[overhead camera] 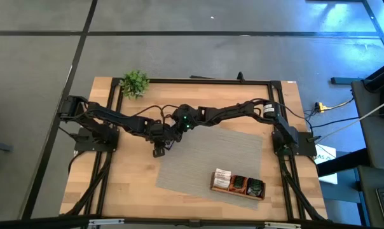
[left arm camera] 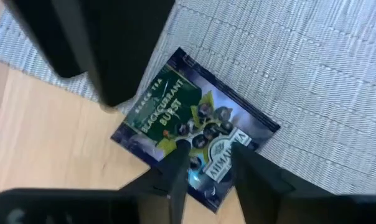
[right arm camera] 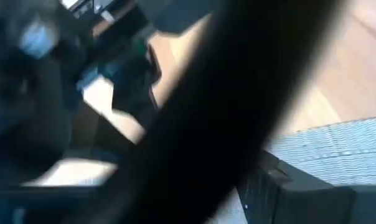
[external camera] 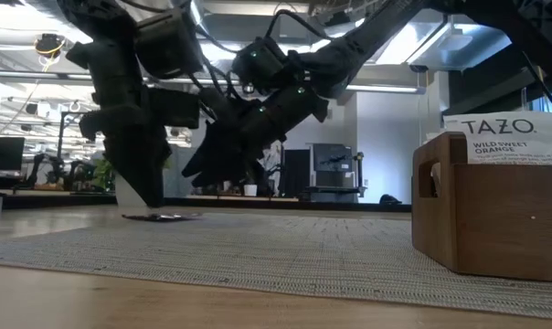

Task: Pick & Place Tea
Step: Put the black tea bag into the right compartment of the wooden organizer

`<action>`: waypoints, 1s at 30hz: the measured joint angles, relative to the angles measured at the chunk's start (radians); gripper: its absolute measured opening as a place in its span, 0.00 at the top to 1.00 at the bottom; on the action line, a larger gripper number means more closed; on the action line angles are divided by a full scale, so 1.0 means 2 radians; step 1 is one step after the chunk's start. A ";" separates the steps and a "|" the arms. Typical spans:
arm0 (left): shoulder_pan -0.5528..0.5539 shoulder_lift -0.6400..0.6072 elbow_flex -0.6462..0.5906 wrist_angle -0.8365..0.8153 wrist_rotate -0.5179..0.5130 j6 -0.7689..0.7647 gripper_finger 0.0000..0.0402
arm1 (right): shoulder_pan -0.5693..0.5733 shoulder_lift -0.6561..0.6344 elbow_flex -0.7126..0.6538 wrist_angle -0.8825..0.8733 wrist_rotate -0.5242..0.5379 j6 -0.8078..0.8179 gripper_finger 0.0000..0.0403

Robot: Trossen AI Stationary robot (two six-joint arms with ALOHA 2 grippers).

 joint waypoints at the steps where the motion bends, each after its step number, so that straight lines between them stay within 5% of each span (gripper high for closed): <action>1: 0.000 -0.004 0.000 -0.004 -0.001 -0.001 0.72 | -0.001 -0.001 0.000 -0.003 -0.001 -0.010 0.68; 14: -0.026 -0.059 0.002 -0.075 -0.016 -0.087 0.72 | 0.000 -0.015 -0.006 -0.111 -0.004 -0.063 0.68; 21: -0.054 -0.040 0.002 -0.058 -0.083 -0.120 0.72 | 0.013 -0.020 -0.003 -0.135 0.017 -0.093 0.68; 30: -0.062 -0.024 -0.057 0.029 -0.089 -0.191 0.72 | 0.014 -0.021 -0.003 -0.118 0.020 -0.083 0.68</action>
